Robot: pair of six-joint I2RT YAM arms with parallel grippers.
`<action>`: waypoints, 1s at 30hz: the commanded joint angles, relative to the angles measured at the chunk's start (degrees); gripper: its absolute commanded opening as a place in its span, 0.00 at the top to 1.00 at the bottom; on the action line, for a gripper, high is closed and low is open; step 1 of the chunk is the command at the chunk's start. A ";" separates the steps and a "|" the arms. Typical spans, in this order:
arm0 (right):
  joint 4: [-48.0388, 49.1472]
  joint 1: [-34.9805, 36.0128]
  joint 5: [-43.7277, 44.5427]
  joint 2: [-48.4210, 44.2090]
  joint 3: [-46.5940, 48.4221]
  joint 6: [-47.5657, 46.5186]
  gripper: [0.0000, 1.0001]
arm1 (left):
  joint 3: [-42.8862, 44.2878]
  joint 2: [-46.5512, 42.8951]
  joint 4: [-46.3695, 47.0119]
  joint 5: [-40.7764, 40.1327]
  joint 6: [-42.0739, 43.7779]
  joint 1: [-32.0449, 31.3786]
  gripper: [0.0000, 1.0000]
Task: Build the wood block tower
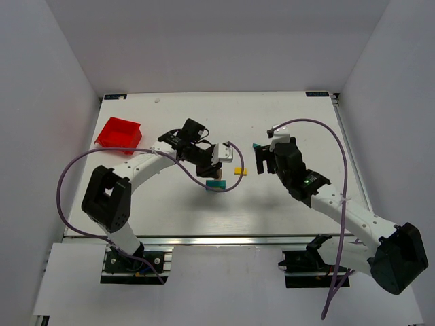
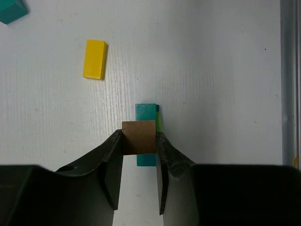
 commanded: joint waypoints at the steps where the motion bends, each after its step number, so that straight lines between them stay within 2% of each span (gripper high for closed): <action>1: 0.63 -0.19 -0.01 0.56 2.41 -0.74 0.11 | -3.17 -3.73 3.21 1.23 0.96 -0.38 1.00; 17: -0.86 -0.10 -1.68 2.67 4.43 -0.30 0.11 | -6.26 -3.65 4.63 0.79 2.54 -0.21 1.00; 30: -1.22 -0.19 -2.82 3.64 5.22 -0.38 0.11 | -10.21 -5.15 10.25 0.00 0.78 0.06 1.00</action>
